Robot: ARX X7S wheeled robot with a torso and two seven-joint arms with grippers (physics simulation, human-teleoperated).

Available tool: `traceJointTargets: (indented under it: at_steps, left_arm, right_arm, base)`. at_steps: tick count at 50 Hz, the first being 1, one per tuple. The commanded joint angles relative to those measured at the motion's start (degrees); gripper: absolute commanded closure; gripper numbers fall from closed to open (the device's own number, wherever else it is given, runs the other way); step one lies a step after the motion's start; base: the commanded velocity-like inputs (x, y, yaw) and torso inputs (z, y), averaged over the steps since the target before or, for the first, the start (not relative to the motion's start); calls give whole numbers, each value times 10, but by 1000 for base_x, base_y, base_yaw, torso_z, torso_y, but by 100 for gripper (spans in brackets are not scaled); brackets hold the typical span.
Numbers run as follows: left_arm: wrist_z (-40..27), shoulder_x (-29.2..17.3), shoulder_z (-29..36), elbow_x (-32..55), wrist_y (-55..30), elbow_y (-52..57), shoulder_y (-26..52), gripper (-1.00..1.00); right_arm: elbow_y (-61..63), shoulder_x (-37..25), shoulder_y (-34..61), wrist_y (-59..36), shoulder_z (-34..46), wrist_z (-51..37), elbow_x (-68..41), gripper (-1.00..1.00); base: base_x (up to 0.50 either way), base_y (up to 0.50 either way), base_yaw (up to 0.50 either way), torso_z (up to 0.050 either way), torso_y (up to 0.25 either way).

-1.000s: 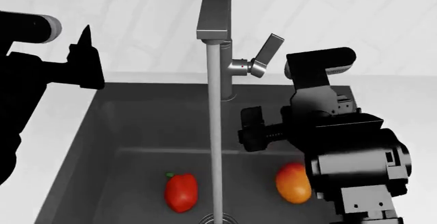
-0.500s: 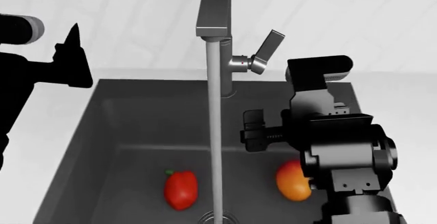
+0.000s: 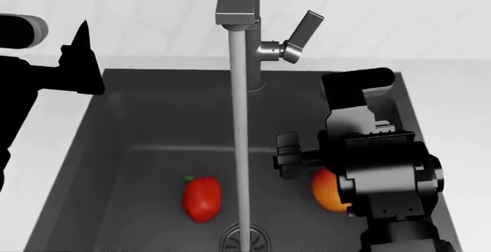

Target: Pick the eggplants and mangos from the sink and place them in one bowl. Place the bell pepper in the other bowl. Then turn off the sink faucet.

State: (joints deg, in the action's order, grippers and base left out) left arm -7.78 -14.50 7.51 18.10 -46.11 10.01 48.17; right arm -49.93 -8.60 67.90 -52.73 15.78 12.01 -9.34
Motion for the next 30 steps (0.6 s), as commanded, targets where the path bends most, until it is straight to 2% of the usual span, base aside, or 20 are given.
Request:
traceJointTargets:
  at_steps: [1,9,30]
  left_arm:
    - [9,3,-8,11,19,0,-2,-100]
    - [9,-1,-3,10,21,-1,-1,-100]
    - [5,-3,-1,16,19,-1,0,-100]
  right_arm:
    - [45,-7,-16,-30,3,-1,4,-100]
    - [60,-14,-28,-46,4,-2,1,-100]
    - [46,-17,-33,-33,14,-11,7,-100]
  base:
    - [0,0,0,0,-33]
    - [0,0,0,1,-36]
    - [0,0,0,1,-94]
